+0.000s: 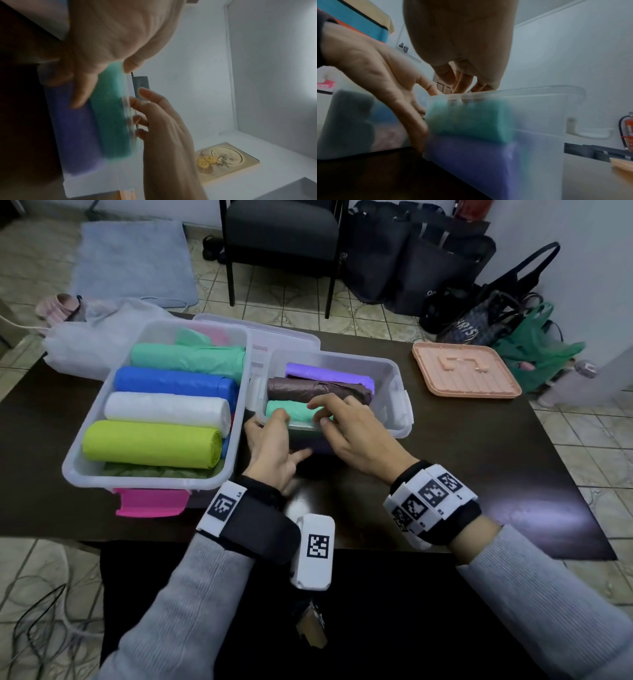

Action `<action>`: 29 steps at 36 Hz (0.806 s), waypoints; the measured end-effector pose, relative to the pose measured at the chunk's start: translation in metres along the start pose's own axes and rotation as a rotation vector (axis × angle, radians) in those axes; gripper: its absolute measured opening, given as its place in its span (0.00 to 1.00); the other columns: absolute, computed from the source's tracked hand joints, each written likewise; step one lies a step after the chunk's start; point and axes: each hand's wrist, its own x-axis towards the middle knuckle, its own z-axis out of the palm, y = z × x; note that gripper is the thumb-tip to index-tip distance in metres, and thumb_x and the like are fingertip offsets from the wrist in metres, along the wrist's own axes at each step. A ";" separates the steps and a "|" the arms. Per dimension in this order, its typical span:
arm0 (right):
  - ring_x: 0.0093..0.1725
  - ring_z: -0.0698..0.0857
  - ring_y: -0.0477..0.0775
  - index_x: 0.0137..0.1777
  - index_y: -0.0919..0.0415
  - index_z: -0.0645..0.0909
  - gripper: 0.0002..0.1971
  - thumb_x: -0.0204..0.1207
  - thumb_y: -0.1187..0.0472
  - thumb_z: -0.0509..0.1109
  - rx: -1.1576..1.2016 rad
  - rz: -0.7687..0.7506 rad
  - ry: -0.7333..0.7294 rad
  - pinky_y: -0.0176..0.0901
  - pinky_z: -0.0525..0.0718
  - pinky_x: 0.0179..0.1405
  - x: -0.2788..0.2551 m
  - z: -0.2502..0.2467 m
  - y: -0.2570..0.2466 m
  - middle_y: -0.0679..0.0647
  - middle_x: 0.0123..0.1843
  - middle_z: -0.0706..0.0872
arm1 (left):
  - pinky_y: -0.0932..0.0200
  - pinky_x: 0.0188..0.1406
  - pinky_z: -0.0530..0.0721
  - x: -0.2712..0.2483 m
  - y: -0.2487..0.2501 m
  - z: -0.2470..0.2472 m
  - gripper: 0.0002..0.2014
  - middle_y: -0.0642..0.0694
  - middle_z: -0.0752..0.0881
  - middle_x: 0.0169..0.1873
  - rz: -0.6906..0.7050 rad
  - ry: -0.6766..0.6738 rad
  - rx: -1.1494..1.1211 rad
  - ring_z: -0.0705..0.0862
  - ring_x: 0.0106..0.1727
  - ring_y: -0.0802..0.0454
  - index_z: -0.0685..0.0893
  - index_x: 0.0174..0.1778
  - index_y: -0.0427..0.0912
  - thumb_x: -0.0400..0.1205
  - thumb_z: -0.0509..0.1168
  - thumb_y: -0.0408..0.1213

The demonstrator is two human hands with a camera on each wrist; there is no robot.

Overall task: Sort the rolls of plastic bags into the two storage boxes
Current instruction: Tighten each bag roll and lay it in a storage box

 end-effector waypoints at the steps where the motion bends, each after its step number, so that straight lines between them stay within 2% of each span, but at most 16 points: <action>1: 0.53 0.76 0.57 0.65 0.60 0.76 0.16 0.80 0.62 0.56 0.017 0.013 0.002 0.59 0.74 0.61 0.001 -0.001 0.001 0.53 0.52 0.87 | 0.34 0.49 0.81 0.001 0.002 0.000 0.20 0.38 0.73 0.68 -0.014 0.023 0.037 0.77 0.65 0.35 0.68 0.70 0.42 0.81 0.59 0.31; 4: 0.53 0.77 0.57 0.65 0.58 0.77 0.20 0.78 0.58 0.51 0.008 0.015 -0.009 0.57 0.75 0.59 0.003 -0.002 -0.001 0.54 0.52 0.87 | 0.31 0.53 0.79 0.002 0.006 0.001 0.20 0.38 0.75 0.67 -0.012 0.072 0.091 0.79 0.63 0.37 0.71 0.70 0.39 0.81 0.60 0.33; 6: 0.54 0.76 0.57 0.66 0.56 0.77 0.22 0.77 0.56 0.49 -0.048 0.019 -0.039 0.54 0.75 0.59 0.005 -0.001 -0.002 0.56 0.52 0.87 | 0.36 0.50 0.81 0.001 0.006 0.002 0.18 0.39 0.78 0.60 0.018 0.079 0.093 0.80 0.59 0.40 0.73 0.68 0.36 0.81 0.59 0.30; 8: 0.53 0.76 0.56 0.67 0.55 0.78 0.18 0.80 0.57 0.54 -0.081 0.024 -0.049 0.53 0.76 0.57 0.007 -0.002 0.000 0.58 0.51 0.86 | 0.46 0.45 0.82 0.001 0.004 0.004 0.15 0.42 0.79 0.50 0.053 0.091 0.087 0.80 0.50 0.46 0.74 0.63 0.36 0.80 0.58 0.27; 9: 0.52 0.76 0.54 0.66 0.55 0.79 0.16 0.81 0.59 0.58 -0.074 0.029 -0.051 0.52 0.76 0.56 0.009 -0.003 0.001 0.56 0.50 0.86 | 0.49 0.43 0.82 0.000 0.003 0.005 0.14 0.42 0.79 0.47 0.065 0.106 0.099 0.79 0.47 0.48 0.74 0.62 0.38 0.80 0.58 0.27; 11: 0.47 0.75 0.50 0.62 0.56 0.82 0.13 0.80 0.60 0.62 -0.030 0.025 -0.056 0.43 0.75 0.52 0.012 -0.007 0.002 0.51 0.48 0.86 | 0.49 0.43 0.84 -0.001 0.002 0.008 0.15 0.41 0.80 0.52 0.087 0.146 0.130 0.80 0.46 0.48 0.73 0.63 0.37 0.80 0.57 0.30; 13: 0.47 0.75 0.49 0.58 0.58 0.85 0.11 0.80 0.60 0.64 -0.030 -0.028 -0.042 0.38 0.71 0.49 0.014 -0.009 0.002 0.52 0.48 0.87 | 0.43 0.47 0.86 -0.002 0.000 0.009 0.17 0.39 0.80 0.57 0.106 0.178 0.150 0.81 0.48 0.45 0.73 0.65 0.37 0.80 0.57 0.32; 16: 0.54 0.77 0.56 0.57 0.56 0.86 0.13 0.80 0.54 0.64 -0.157 -0.115 -0.035 0.48 0.73 0.53 0.014 -0.010 0.002 0.54 0.52 0.82 | 0.36 0.48 0.87 -0.003 -0.001 0.010 0.16 0.37 0.81 0.57 0.118 0.192 0.155 0.83 0.48 0.43 0.75 0.64 0.37 0.80 0.55 0.33; 18: 0.60 0.72 0.55 0.61 0.51 0.85 0.15 0.82 0.48 0.61 -0.284 -0.075 -0.084 0.47 0.66 0.54 0.012 -0.009 0.003 0.53 0.56 0.76 | 0.36 0.49 0.86 -0.005 -0.001 0.010 0.17 0.39 0.82 0.58 0.114 0.183 0.152 0.84 0.51 0.41 0.75 0.65 0.39 0.80 0.54 0.33; 20: 0.63 0.68 0.54 0.63 0.48 0.83 0.18 0.83 0.45 0.58 -0.293 -0.023 -0.103 0.48 0.63 0.59 0.010 -0.010 0.003 0.51 0.59 0.74 | 0.39 0.49 0.84 -0.006 -0.001 0.009 0.15 0.39 0.82 0.56 0.106 0.169 0.145 0.84 0.52 0.41 0.75 0.63 0.40 0.81 0.53 0.33; 24: 0.74 0.61 0.53 0.62 0.49 0.84 0.20 0.85 0.45 0.53 -0.186 0.073 -0.130 0.53 0.55 0.73 0.010 -0.007 -0.001 0.50 0.72 0.70 | 0.50 0.41 0.81 -0.006 0.002 0.004 0.06 0.45 0.81 0.40 0.087 0.116 0.154 0.81 0.42 0.47 0.77 0.42 0.44 0.80 0.55 0.32; 26: 0.75 0.61 0.53 0.63 0.48 0.83 0.19 0.85 0.48 0.52 -0.161 0.103 -0.156 0.52 0.55 0.73 0.013 -0.006 0.000 0.50 0.72 0.71 | 0.50 0.43 0.82 -0.007 0.004 0.002 0.04 0.46 0.80 0.40 0.082 0.097 0.146 0.81 0.42 0.50 0.77 0.43 0.44 0.80 0.58 0.32; 29: 0.72 0.66 0.53 0.61 0.48 0.84 0.17 0.85 0.48 0.56 -0.140 0.114 -0.179 0.54 0.60 0.71 0.021 -0.009 0.005 0.49 0.67 0.75 | 0.50 0.46 0.82 -0.006 0.003 0.003 0.06 0.47 0.78 0.39 0.086 0.099 0.126 0.80 0.41 0.52 0.75 0.42 0.44 0.82 0.57 0.28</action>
